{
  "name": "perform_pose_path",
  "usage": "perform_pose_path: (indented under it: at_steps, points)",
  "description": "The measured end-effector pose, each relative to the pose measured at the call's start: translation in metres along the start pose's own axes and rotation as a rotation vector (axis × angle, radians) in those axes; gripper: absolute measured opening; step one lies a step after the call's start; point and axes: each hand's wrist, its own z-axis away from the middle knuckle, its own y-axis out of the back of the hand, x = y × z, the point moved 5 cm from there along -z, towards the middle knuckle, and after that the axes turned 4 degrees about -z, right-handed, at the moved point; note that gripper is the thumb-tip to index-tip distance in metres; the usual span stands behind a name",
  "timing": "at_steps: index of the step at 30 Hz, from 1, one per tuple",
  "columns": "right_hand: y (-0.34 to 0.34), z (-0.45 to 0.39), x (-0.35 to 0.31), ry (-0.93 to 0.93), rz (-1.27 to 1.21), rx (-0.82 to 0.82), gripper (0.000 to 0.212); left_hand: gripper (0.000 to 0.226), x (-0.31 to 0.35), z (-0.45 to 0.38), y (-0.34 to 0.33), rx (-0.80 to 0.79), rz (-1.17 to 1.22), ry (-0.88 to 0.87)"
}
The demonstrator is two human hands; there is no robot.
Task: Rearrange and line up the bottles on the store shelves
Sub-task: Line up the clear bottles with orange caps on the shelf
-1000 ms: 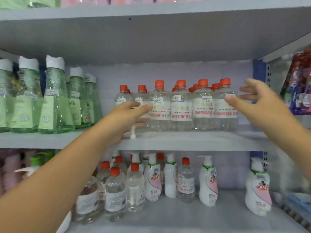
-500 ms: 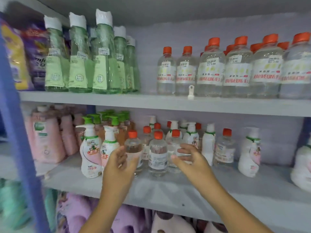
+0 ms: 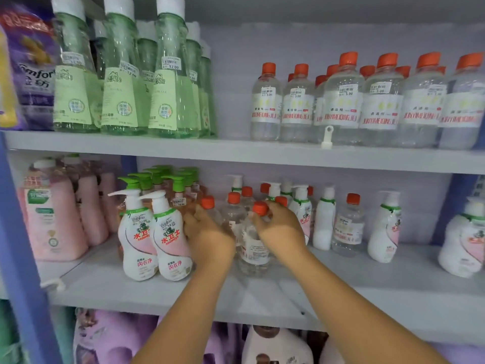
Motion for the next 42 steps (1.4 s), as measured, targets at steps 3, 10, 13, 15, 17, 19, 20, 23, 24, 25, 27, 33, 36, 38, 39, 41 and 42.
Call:
perform_pose_path:
  at_steps: [3, 10, 13, 15, 17, 19, 20, 23, 24, 25, 27, 33, 36, 38, 39, 41, 42]
  points:
    - [0.012, 0.009, 0.014, -0.038, -0.03, 0.012, 0.019, 0.078, -0.006, -0.003, 0.0, -0.005, 0.021, -0.068]
    - [0.049, 0.031, 0.032, -0.078, -0.113, 0.01, 0.014, 0.065, -0.002, 0.022, 0.008, -0.307, 0.265, -0.216]
    - [0.061, 0.042, 0.041, -0.095, -0.214, 0.012, 0.023, 0.073, -0.011, 0.037, 0.001, -0.507, 0.445, -0.193]
    - [0.065, 0.052, 0.049, -0.098, -0.312, 0.027, 0.03, 0.07, -0.02, 0.049, -0.005, -0.608, 0.452, -0.164]
    - [0.062, 0.065, 0.059, -0.105, -0.381, 0.007, 0.041, 0.076, -0.026, 0.06, -0.012, -0.634, 0.423, -0.152]
    - [0.052, 0.077, 0.068, -0.151, -0.402, -0.055, 0.052, 0.078, -0.024, 0.066, -0.011, -0.611, 0.429, -0.14]
    - [0.047, 0.081, 0.074, -0.176, -0.391, -0.061, 0.055, 0.075, -0.022, 0.068, -0.01, -0.592, 0.432, -0.13]
    - [0.047, 0.083, 0.082, -0.203, -0.375, -0.027, 0.051, 0.069, -0.016, 0.073, -0.004, -0.536, 0.413, -0.096]
    - [0.05, 0.085, 0.082, -0.201, -0.379, -0.033, 0.048, 0.067, -0.015, 0.076, -0.001, -0.52, 0.402, -0.093]
    - [0.053, 0.086, 0.082, -0.197, -0.378, -0.041, 0.047, 0.064, -0.014, 0.08, 0.002, -0.509, 0.395, -0.087]
    - [0.063, 0.092, 0.077, -0.164, -0.379, -0.076, 0.046, 0.061, -0.01, 0.089, 0.012, -0.485, 0.4, -0.083]
    - [0.114, 0.112, 0.042, -0.07, -0.476, -0.184, 0.043, 0.062, 0.037, 0.121, 0.08, -0.4, 0.493, -0.148]
    - [0.156, 0.12, 0.012, 0.005, -0.574, -0.193, 0.043, 0.058, 0.079, 0.131, 0.124, -0.36, 0.541, -0.222]
    - [0.188, 0.122, -0.007, 0.047, -0.628, -0.195, 0.048, 0.054, 0.107, 0.134, 0.151, -0.339, 0.579, -0.269]
    - [0.203, 0.122, -0.016, 0.073, -0.644, -0.201, 0.051, 0.054, 0.121, 0.134, 0.163, -0.328, 0.601, -0.285]
    - [0.235, 0.121, -0.037, 0.135, -0.66, -0.198, 0.054, 0.054, 0.148, 0.132, 0.184, -0.294, 0.642, -0.308]
    - [0.251, 0.119, -0.048, 0.167, -0.668, -0.185, 0.055, 0.051, 0.16, 0.129, 0.193, -0.271, 0.652, -0.326]
